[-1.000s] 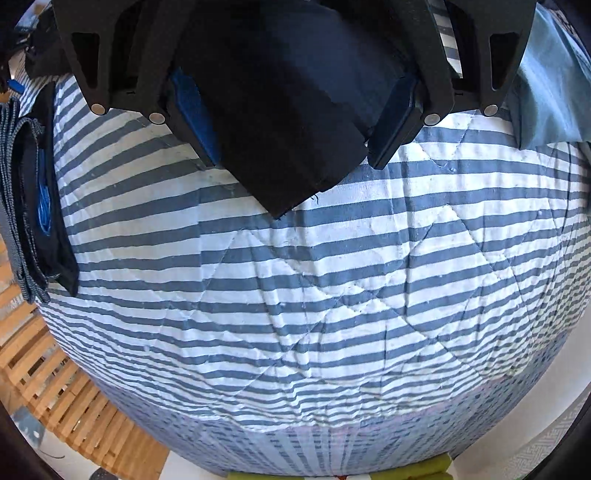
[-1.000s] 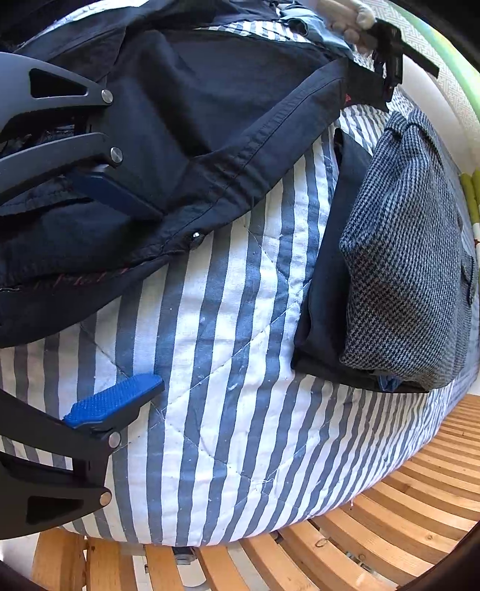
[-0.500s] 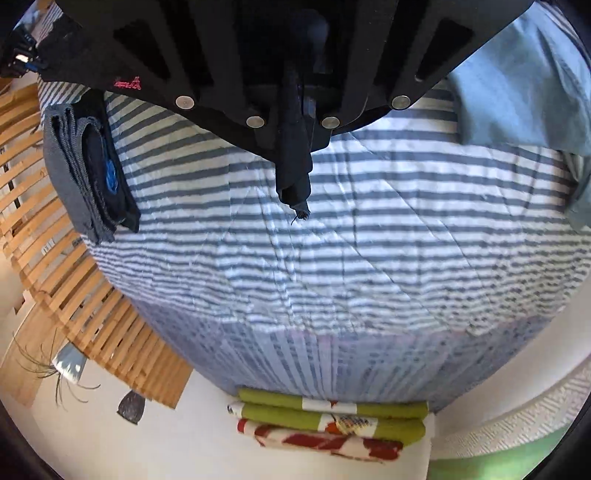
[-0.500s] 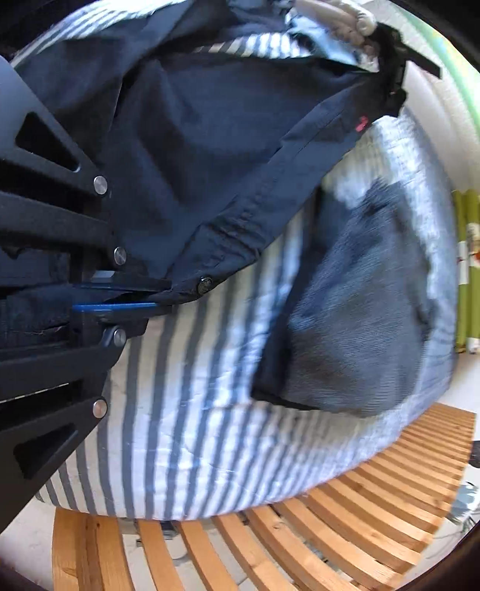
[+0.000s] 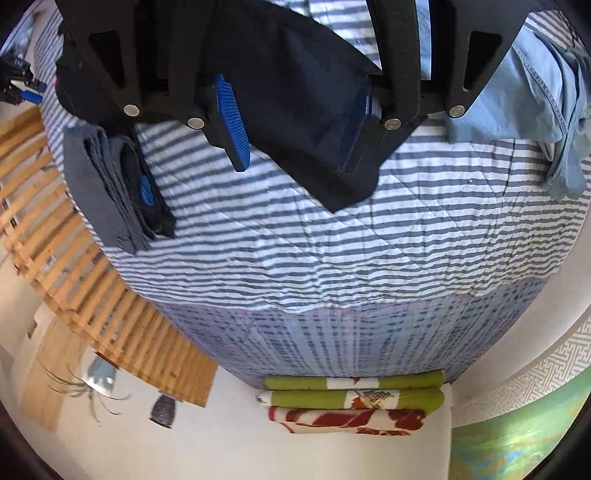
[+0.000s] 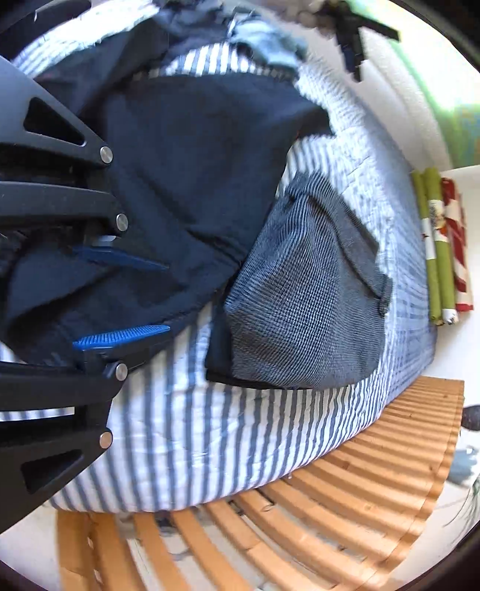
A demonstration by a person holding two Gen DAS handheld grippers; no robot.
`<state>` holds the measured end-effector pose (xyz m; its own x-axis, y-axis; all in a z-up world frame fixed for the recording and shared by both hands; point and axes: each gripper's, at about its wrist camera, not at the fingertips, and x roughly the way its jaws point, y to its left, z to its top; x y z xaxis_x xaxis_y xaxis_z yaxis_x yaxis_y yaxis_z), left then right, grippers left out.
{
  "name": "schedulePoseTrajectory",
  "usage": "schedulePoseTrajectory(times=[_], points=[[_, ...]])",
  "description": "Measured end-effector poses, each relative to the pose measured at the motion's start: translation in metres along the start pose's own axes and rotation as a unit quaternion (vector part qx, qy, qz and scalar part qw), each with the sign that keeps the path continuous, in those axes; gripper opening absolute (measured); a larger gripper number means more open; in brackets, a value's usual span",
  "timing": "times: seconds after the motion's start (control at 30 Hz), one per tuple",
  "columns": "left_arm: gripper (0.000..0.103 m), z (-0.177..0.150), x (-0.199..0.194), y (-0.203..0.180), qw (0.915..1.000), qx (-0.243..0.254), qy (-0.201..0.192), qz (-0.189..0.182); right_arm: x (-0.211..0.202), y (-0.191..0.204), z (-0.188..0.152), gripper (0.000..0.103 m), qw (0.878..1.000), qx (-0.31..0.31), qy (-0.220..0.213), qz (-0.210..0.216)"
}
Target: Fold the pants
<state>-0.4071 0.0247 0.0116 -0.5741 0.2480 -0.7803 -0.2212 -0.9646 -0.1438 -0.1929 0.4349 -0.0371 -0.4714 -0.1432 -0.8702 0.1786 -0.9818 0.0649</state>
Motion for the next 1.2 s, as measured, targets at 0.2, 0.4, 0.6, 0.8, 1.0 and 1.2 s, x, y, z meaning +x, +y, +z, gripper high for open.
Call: schedulePoseTrajectory(times=[0.2,0.4,0.6,0.8,1.0,1.2], points=[[0.059,-0.094,-0.065,-0.078,0.9938,0.06,0.019,-0.091,-0.019,-0.018,-0.077,0.032,0.996,0.077,0.014,0.046],[0.059,-0.207,-0.097,-0.159,0.9804,0.091,0.066,-0.162,-0.008,-0.002,-0.143,0.032,0.988,0.1,0.07,0.091],[0.059,-0.294,-0.107,-0.228,0.9619,0.131,0.116,-0.21,0.002,0.006,-0.168,0.032,0.979,0.129,0.092,0.128],[0.067,-0.379,-0.105,-0.299,0.9277,0.213,0.174,-0.253,-0.011,0.021,-0.192,0.027,0.969,0.125,0.11,0.184],[0.076,-0.443,-0.093,-0.351,0.9032,0.309,0.199,-0.222,-0.026,0.022,-0.213,0.046,0.967,0.147,0.11,0.178],[0.052,-0.462,-0.081,-0.36,0.9033,0.327,0.19,-0.204,-0.031,0.041,-0.222,0.023,0.974,0.12,0.112,0.159]])
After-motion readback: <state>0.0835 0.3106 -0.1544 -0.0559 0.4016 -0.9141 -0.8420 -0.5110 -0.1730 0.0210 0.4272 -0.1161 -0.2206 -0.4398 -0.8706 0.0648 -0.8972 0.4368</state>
